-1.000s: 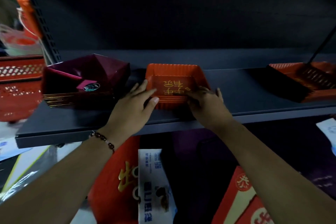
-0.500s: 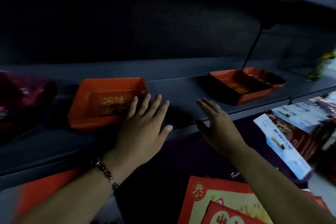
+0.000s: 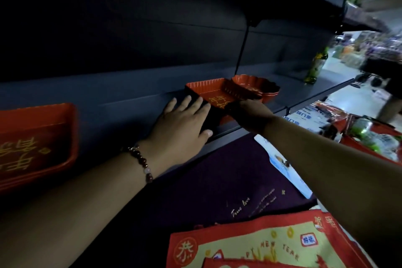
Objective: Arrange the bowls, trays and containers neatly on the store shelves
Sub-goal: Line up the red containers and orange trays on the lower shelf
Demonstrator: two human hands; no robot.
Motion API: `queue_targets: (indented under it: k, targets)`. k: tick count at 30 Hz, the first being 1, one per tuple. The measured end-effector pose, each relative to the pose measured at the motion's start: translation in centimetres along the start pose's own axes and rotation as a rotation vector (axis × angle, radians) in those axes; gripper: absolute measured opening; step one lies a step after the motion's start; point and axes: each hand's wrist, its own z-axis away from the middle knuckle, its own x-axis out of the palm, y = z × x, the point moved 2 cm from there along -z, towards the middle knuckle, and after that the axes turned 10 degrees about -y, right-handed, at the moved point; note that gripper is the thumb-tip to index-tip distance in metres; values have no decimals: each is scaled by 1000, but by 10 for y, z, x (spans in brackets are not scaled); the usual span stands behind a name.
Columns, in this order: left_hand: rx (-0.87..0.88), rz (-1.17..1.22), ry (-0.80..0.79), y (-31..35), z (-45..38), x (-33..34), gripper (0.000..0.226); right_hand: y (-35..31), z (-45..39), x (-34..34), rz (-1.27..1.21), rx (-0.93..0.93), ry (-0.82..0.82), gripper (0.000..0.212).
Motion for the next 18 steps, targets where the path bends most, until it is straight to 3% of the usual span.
queue_targets:
  k: [4,9,14,18]
  targets:
    - [-47,59,-28,-10,7,9,64,-31,-6,11,1,-167,-64,26]
    - [-159,175,19,-40,31,6,64,-96,7,22,-158,-333,-27,23]
    - [-253,269,31,-59,60,-7,62,-132,17,22,-286,-391,-48,21]
    - [-243,257,64,-62,76,-13,60,-150,25,9,-315,-457,80,24]
